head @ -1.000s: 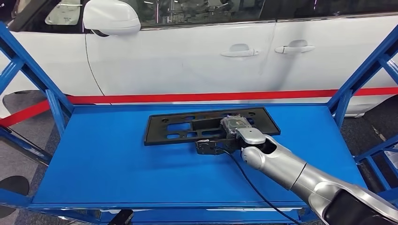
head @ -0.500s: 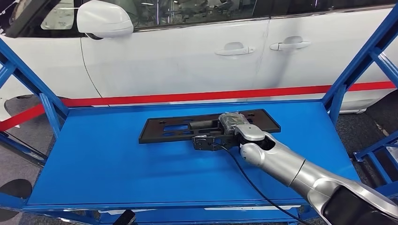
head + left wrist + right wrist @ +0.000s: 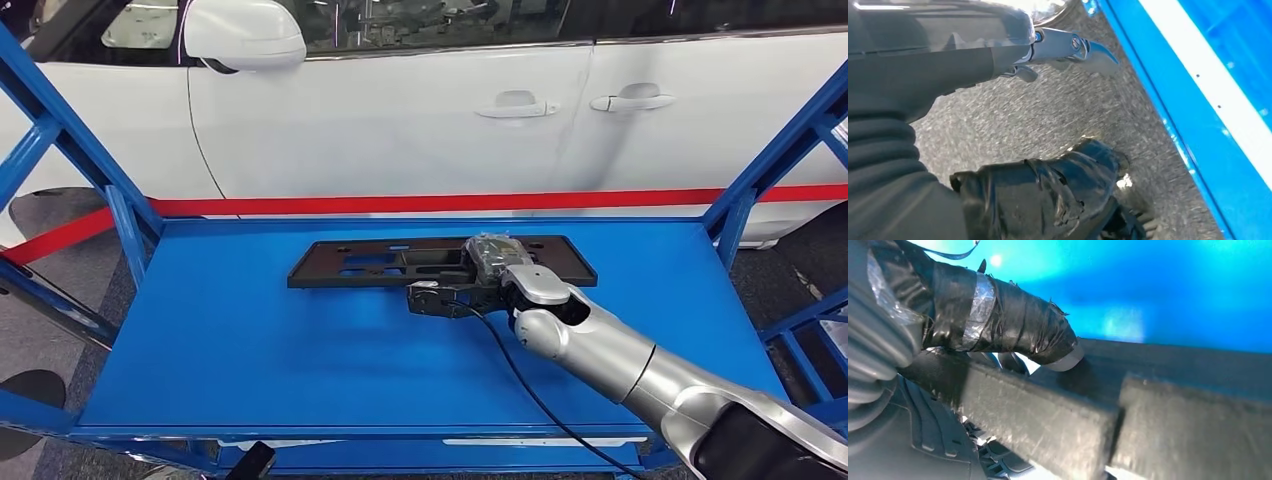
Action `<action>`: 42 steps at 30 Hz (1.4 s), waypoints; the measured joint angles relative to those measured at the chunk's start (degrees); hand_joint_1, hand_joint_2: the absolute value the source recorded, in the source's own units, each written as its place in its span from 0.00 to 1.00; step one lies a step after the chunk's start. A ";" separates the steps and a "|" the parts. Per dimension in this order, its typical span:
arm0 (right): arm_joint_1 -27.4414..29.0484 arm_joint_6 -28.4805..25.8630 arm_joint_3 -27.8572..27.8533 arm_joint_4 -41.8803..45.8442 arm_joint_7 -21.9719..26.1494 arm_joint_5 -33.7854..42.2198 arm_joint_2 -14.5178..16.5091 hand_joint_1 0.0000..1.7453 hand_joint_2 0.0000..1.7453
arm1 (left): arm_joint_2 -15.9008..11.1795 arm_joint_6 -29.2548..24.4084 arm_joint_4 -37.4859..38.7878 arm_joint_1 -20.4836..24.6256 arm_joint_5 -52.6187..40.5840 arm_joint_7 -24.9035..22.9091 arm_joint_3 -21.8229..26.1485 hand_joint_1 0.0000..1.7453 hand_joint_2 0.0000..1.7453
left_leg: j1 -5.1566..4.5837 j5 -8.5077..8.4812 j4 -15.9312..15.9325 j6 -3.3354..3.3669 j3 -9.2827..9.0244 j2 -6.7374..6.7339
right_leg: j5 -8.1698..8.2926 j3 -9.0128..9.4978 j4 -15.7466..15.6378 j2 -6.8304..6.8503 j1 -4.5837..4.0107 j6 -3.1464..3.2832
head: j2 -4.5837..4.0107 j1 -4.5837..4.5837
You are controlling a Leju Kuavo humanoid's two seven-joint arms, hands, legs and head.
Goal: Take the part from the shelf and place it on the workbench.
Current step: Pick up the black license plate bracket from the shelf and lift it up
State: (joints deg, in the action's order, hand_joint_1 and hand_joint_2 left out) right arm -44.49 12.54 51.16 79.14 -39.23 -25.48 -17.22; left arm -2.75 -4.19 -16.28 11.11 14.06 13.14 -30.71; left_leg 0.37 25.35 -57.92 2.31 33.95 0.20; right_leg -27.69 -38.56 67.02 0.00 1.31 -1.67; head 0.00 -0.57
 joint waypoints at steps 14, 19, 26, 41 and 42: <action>-0.56 -1.17 -0.71 4.54 0.01 -1.66 -0.20 1.00 1.00 | 0.21 0.17 0.00 -0.54 0.73 -1.47 0.02 0.00 1.00 | 0.21 4.27 -13.77 -3.03 7.74 0.00 | 1.96 3.48 -7.43 -0.13 0.03 2.38 | 0.00 -0.51; -0.85 -1.30 -0.72 5.27 0.02 -1.84 -0.20 1.00 1.00 | 0.19 -0.11 0.00 -0.39 0.68 -1.86 0.02 0.00 1.00 | -0.39 -0.40 -0.83 -1.79 1.61 0.18 | 1.88 3.50 -7.56 -0.27 -0.23 1.40 | 0.00 -0.46; -0.37 -2.45 -0.72 6.22 0.03 -3.54 -0.25 1.00 1.00 | 0.39 -1.60 0.00 -0.30 0.66 -3.60 0.02 0.00 1.00 | -0.01 -1.76 0.58 0.05 1.35 -0.10 | -5.15 -1.49 4.34 -0.23 -0.26 0.07 | 0.00 0.16; 4.65 -16.62 -5.84 13.16 4.97 -11.70 1.19 1.00 1.00 | 1.31 -2.60 0.00 -0.83 0.14 -5.66 0.02 0.00 1.00 | 0.12 7.00 -13.26 -3.18 8.17 0.09 | 3.18 1.00 -6.06 -0.11 -0.09 2.90 | 0.00 -0.41; 4.97 -16.85 -6.24 13.45 5.07 -11.66 1.33 1.00 1.00 | 1.31 -2.54 0.00 -0.82 0.14 -5.68 0.02 0.00 1.00 | 0.14 8.56 -15.98 -3.24 8.56 0.09 | 3.64 0.38 -6.06 -0.08 -0.16 2.90 | 0.00 -0.43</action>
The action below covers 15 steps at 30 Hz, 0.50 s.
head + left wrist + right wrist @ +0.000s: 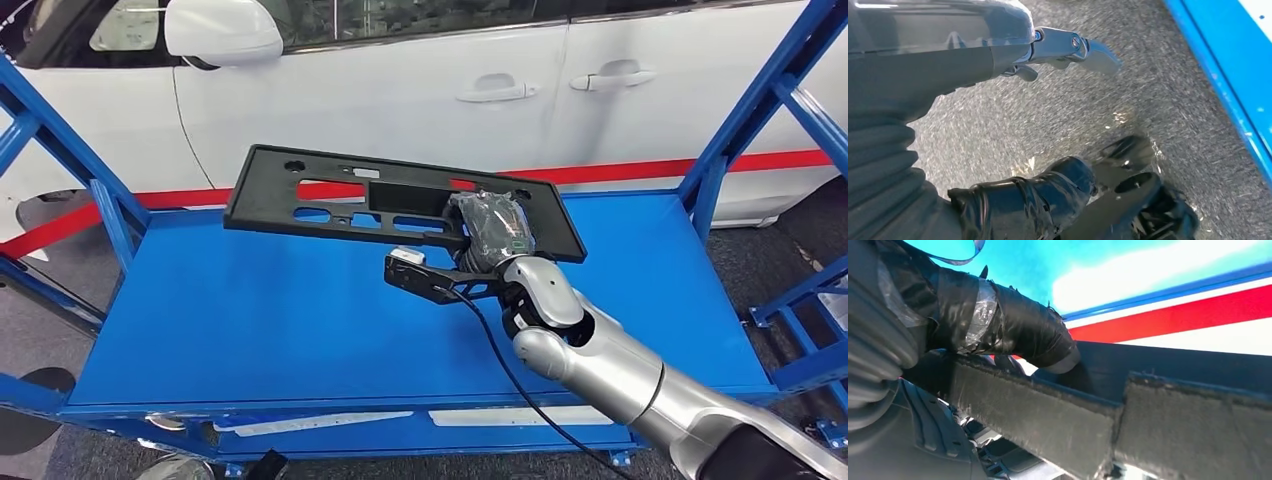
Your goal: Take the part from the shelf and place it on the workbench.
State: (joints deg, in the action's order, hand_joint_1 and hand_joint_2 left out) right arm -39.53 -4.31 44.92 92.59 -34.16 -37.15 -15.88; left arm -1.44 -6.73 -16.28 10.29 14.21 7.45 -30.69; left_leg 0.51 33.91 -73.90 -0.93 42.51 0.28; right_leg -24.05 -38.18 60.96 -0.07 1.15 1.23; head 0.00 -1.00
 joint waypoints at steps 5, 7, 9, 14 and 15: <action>0.87 -0.20 -1.60 1.25 0.08 0.07 0.24 1.00 1.00 | 0.08 0.18 0.00 0.27 0.00 -0.02 0.00 0.00 1.00 | -0.40 -2.19 11.69 1.32 -10.73 0.01 | 2.67 -2.65 -0.14 0.13 -0.28 -0.42 | 0.00 0.03; 1.02 -1.07 -2.25 1.64 0.75 0.72 0.43 1.00 1.00 | 0.08 0.20 0.00 0.53 0.00 0.02 0.00 0.00 1.00 | -0.86 -2.95 15.18 2.01 -12.50 0.05 | 3.78 -2.84 -0.69 0.20 -0.22 -1.07 | 0.00 -0.03; 1.54 -3.40 -2.85 1.91 2.37 3.49 0.67 1.00 1.00 | 0.09 0.28 0.00 0.51 0.00 0.03 0.00 0.00 1.00 | -0.97 -4.41 15.62 2.62 -12.02 0.06 | 4.97 -2.73 -1.66 0.20 -0.22 -1.84 | 0.00 -0.11; 3.68 -12.22 -5.07 2.63 9.49 19.73 1.01 1.00 1.00 | 0.36 0.55 0.00 0.55 -0.15 -0.09 0.00 0.00 1.00 | -0.46 -8.89 17.33 4.07 -9.72 -0.45 | -5.07 -5.16 7.46 0.01 -0.10 -2.89 | 0.00 0.42; 4.03 -13.63 -5.46 2.83 10.84 22.74 1.05 1.00 1.00 | 0.37 0.56 0.00 0.56 -0.24 -0.15 0.00 0.00 1.00 | -0.45 -9.56 17.24 4.08 -8.78 -0.47 | -7.01 -5.57 11.03 0.02 -0.05 -3.10 | 0.00 0.44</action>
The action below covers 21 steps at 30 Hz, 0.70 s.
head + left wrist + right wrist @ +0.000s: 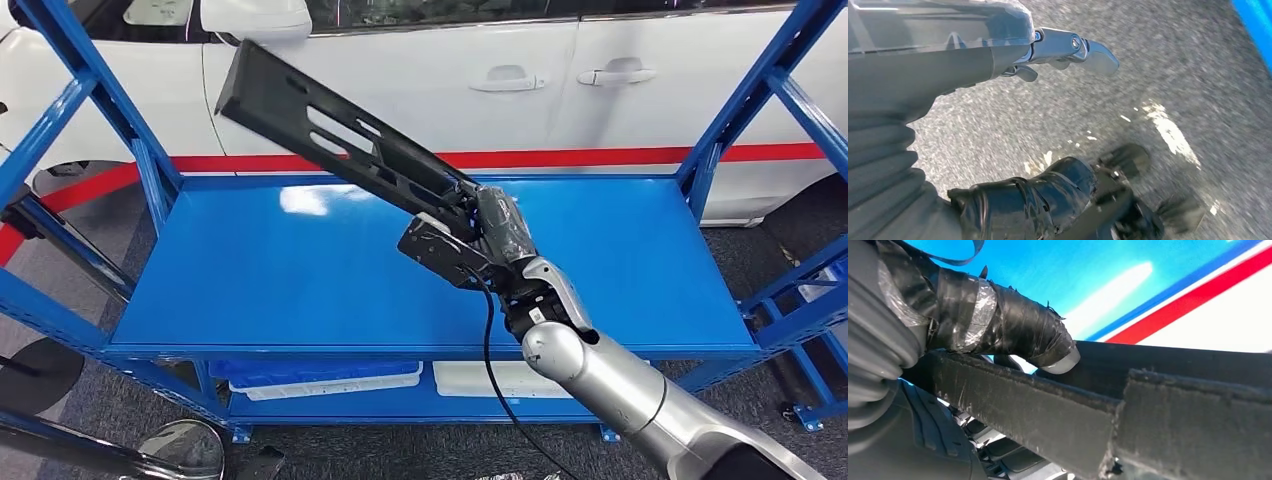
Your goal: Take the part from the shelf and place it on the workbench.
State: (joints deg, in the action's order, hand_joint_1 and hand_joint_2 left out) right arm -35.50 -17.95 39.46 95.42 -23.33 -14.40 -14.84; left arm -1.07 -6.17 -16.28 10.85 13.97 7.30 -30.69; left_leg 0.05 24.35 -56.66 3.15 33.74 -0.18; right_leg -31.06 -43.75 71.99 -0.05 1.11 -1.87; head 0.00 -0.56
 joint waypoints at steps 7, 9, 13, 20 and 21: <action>0.77 -3.48 -1.09 1.69 2.95 7.68 0.10 1.00 1.00 | 0.20 0.07 0.00 0.07 -0.31 -0.26 0.00 0.00 1.00 | 0.06 -3.11 -2.79 -1.75 5.92 0.10 | 1.05 13.03 -10.83 -0.06 0.26 -0.09 | 0.00 0.21; 1.02 -3.72 -1.25 1.98 3.53 8.94 0.14 1.00 1.00 | 0.19 0.02 0.00 0.06 -0.32 -0.28 0.00 0.00 1.00 | 0.08 -4.10 -2.75 -2.51 6.25 0.16 | 1.27 12.68 -11.47 -0.21 0.00 0.93 | 0.00 0.42; 1.79 -4.87 -1.67 2.35 10.12 24.43 0.80 1.00 1.00 | 0.28 -0.13 0.00 -0.02 -0.44 -0.49 -0.02 0.00 1.00 | 0.61 2.05 -7.76 -3.84 8.39 0.28 | 3.97 10.40 -11.99 0.17 0.29 2.69 | 0.00 0.30; 3.35 -5.38 -1.99 2.74 16.84 37.85 1.66 1.00 1.00 | 0.41 -2.13 0.00 0.40 -1.18 -0.80 -0.02 0.00 1.00 | 0.55 4.28 -10.97 -3.65 1.22 0.33 | 8.89 4.17 -11.87 0.21 -0.05 2.55 | 0.00 0.18; 3.42 -5.36 -1.99 2.92 17.17 38.69 1.75 1.00 1.00 | 0.40 -2.50 0.00 0.60 -1.26 -0.81 -0.02 0.00 1.00 | 0.37 4.83 -6.87 -3.27 -1.72 0.38 | 9.48 3.76 -11.91 0.23 -0.06 2.32 | 0.00 0.25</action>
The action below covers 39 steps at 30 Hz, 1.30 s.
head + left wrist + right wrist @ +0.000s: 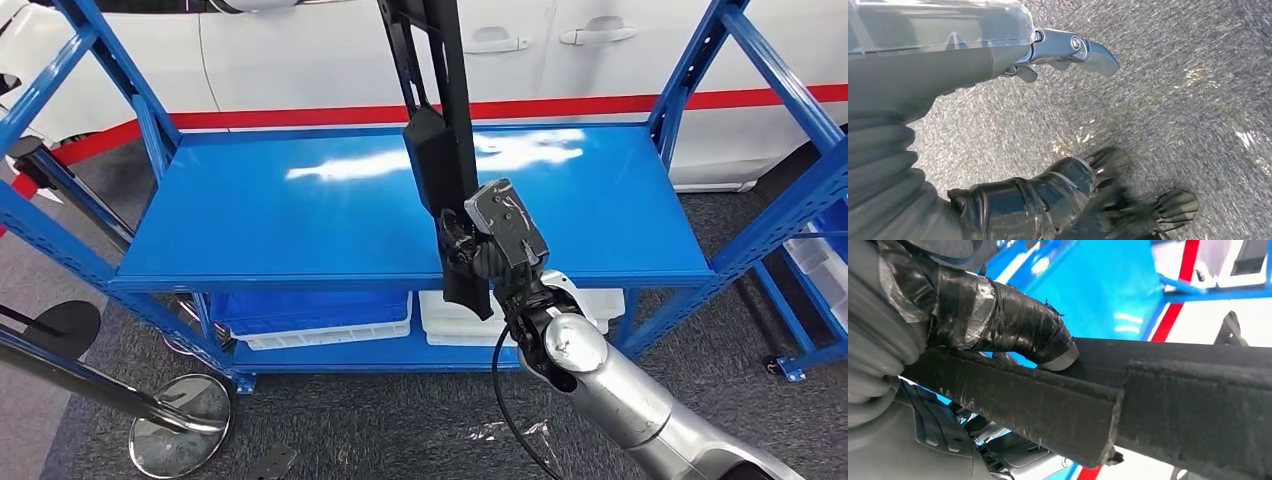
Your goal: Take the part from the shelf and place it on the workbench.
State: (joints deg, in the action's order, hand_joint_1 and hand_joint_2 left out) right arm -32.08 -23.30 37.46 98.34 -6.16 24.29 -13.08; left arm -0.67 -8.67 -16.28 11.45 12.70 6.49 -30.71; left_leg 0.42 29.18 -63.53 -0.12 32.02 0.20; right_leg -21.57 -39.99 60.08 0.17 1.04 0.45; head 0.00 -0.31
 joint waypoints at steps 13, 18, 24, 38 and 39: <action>1.56 1.20 -0.02 1.02 2.90 8.30 0.87 1.00 1.00 | 0.05 -1.04 0.00 0.57 -0.03 -0.44 -0.11 0.00 1.00 | -0.06 -6.30 5.85 2.46 4.74 -0.48 | -7.31 1.19 11.79 -0.08 0.48 -3.05 | 0.00 0.21; 1.70 1.28 -0.02 1.40 3.08 8.30 1.33 1.00 1.00 | 0.05 -1.09 0.00 0.52 0.01 -0.51 -0.11 0.00 1.00 | -0.16 -8.10 3.48 0.72 8.08 -0.28 | -8.13 8.13 1.27 -0.44 0.04 -1.64 | 0.00 0.34; 1.46 1.20 -0.02 1.65 3.14 7.78 1.68 1.00 1.00 | 0.08 -0.88 0.00 0.19 0.16 -0.47 -0.11 0.00 1.00 | 0.42 2.34 -6.14 -1.15 11.01 -0.17 | -3.99 4.07 0.78 0.04 0.37 0.67 | 0.00 0.19; 1.20 0.99 0.00 1.97 2.67 5.99 1.96 1.00 1.00 | 0.05 -0.49 0.00 0.75 0.47 -0.09 -0.13 0.00 1.00 | -0.31 -1.64 7.10 2.68 -2.13 -0.48 | -3.50 -3.12 3.86 -0.03 0.42 -2.16 | 0.00 -0.06; 1.19 0.99 0.00 1.97 2.66 5.99 1.96 1.00 1.00 | 0.05 -0.49 0.00 0.73 0.46 -0.09 -0.13 0.00 1.00 | -0.34 -2.52 7.11 2.91 -1.10 -0.50 | -6.69 -3.96 7.62 -0.06 0.38 -2.28 | 0.00 0.04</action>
State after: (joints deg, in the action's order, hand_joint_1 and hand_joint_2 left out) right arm -30.89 -22.32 37.46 100.31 -3.50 30.27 -11.13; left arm -0.61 -9.16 -16.28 12.18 13.17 6.40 -30.84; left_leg 0.09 26.66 -56.42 2.78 30.92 -0.30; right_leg -28.26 -43.95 67.70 0.12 1.42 -1.83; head 0.00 -0.27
